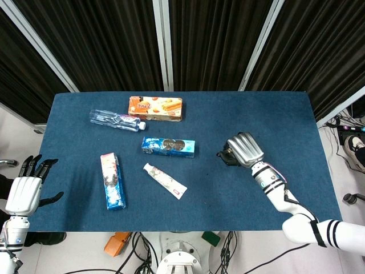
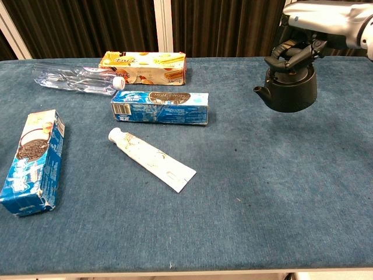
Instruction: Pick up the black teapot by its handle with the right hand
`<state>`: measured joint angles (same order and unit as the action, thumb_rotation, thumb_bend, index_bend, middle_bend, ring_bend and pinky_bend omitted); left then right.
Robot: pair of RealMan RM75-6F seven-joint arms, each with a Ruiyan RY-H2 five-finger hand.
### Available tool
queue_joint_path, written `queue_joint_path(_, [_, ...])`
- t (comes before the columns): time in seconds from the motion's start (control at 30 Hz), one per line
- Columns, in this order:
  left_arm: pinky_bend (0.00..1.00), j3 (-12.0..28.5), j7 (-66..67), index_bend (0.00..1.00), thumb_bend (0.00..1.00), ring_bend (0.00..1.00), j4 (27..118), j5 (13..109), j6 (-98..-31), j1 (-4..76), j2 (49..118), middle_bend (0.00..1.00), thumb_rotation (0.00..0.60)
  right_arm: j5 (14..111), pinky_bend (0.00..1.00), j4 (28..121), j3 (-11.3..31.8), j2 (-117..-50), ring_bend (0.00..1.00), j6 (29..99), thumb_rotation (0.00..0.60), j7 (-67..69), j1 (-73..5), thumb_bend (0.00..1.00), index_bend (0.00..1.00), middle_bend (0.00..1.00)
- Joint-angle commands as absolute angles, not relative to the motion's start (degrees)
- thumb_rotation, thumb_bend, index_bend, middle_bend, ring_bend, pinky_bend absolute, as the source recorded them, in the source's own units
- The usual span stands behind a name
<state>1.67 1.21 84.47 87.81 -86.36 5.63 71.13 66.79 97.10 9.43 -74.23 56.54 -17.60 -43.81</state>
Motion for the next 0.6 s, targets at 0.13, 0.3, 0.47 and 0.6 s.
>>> queue_joint_path(0.13, [0.02, 1.52, 1.17, 0.16, 0.12, 0.06, 84.13, 87.7, -86.29, 5.49, 71.37, 0.19, 0.6, 65.87, 0.58, 97.32, 10.0, -75.66, 1.0, 56.68, 0.463, -18.74, -44.5, 0.69, 1.0, 1.0])
queue_joint_path(0.3, [0.02, 1.52, 0.97, 0.16, 0.12, 0.06, 83.73, 87.6, -86.3, 5.41, 71.48, 0.19, 0.6, 65.89, 0.58, 96.72, 10.11, -76.58, 1.0, 56.87, 0.463, -18.24, -44.36, 0.69, 1.0, 1.0])
queue_joint_path(0.47, [0.02, 1.6, 0.77, 0.16, 0.12, 0.06, 83.49, 87.71, -86.13, 5.6, 71.63, 0.19, 0.6, 66.13, 0.58, 96.08, 9.99, -77.54, 1.0, 57.12, 0.464, -17.88, -44.12, 0.69, 1.0, 1.0])
queue_joint_path(0.6, [0.02, 1.67, 0.66, 0.16, 0.12, 0.06, 83.31, 87.71, -85.96, 5.76, 71.8, 0.19, 0.6, 66.28, 0.58, 95.65, 9.88, -78.01, 1.0, 57.45, 0.463, -18.09, -43.9, 0.69, 1.0, 1.0])
